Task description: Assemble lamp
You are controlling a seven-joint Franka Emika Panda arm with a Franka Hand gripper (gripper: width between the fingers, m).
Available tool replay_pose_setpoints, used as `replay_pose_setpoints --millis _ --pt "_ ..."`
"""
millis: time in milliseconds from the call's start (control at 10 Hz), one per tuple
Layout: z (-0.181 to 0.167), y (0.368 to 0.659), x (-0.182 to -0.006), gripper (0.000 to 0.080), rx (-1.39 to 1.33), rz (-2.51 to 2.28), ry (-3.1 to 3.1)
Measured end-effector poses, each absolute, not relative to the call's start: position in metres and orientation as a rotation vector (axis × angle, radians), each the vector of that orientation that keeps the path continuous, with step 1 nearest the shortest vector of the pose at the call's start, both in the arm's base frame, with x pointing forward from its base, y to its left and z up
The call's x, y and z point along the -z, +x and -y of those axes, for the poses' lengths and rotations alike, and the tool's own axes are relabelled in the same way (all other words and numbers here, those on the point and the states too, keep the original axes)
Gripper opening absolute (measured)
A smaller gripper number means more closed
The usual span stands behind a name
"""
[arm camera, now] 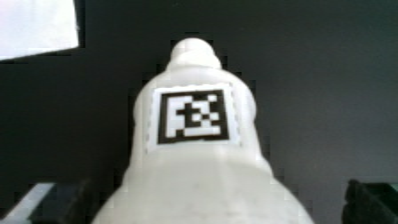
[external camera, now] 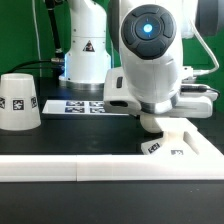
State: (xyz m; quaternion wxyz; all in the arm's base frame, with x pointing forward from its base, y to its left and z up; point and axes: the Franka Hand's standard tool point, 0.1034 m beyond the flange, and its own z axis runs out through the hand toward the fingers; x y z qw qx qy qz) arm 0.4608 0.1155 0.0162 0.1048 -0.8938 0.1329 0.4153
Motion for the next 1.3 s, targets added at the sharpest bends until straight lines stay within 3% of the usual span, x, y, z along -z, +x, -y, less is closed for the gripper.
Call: replay_pose_setpoints --millis 400,500,1000,1100,1300 --pt "-0.112 0.463 -0.015 0.0698 -1.217 -0.395 -2.634" --pt "-0.112 0.463 -0.015 0.0577 -1.216 -0.393 -2.634" --pt "-0.102 0.465 -0.016 0.0576 -1.205 -0.4 -2.62" --pt "-0.098 0.467 -0.021 0.0576 -1.205 -0.394 -2.613" --pt "-0.089 0.474 -0.048 0.0576 -1.228 -0.379 -2.583"
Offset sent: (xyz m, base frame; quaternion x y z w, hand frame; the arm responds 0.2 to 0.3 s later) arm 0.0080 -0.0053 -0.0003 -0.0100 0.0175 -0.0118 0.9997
